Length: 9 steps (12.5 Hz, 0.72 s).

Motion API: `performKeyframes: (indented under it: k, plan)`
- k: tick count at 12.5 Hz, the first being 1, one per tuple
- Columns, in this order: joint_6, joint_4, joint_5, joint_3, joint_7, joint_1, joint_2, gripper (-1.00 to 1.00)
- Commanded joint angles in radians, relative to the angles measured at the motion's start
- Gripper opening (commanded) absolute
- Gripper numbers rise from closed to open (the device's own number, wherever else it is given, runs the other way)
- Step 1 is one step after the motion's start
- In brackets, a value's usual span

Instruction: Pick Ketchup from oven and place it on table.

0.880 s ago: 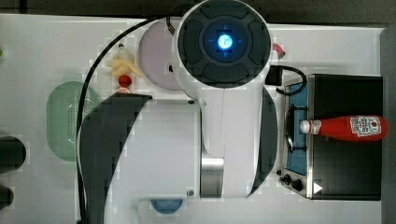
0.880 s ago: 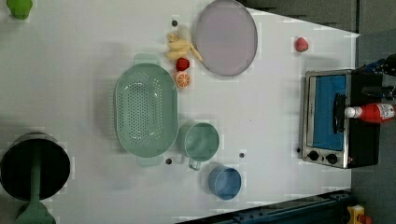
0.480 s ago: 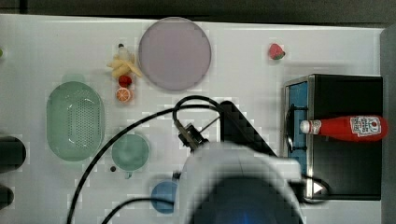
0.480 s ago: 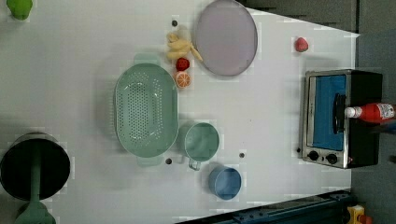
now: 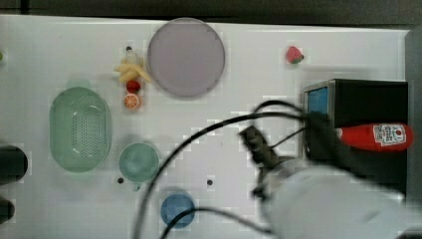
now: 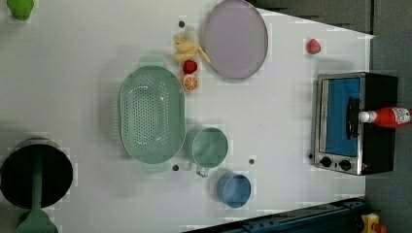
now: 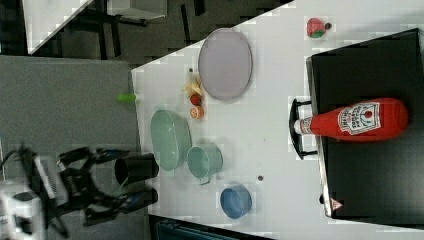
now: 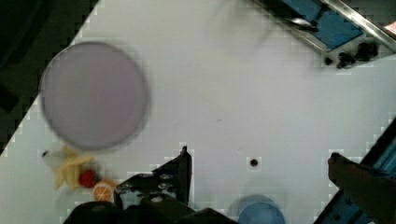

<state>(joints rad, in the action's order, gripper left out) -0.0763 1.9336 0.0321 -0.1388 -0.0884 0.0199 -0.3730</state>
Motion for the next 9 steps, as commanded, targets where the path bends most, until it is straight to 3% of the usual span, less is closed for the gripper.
performKeyframes:
  k: [1,9]
  plan:
    - [-0.094,0.012,-0.002,-0.126,-0.022,0.049,0.097,1.00]
    - [-0.370,-0.014,-0.005,-0.384,-0.022,0.061,0.368,1.00]
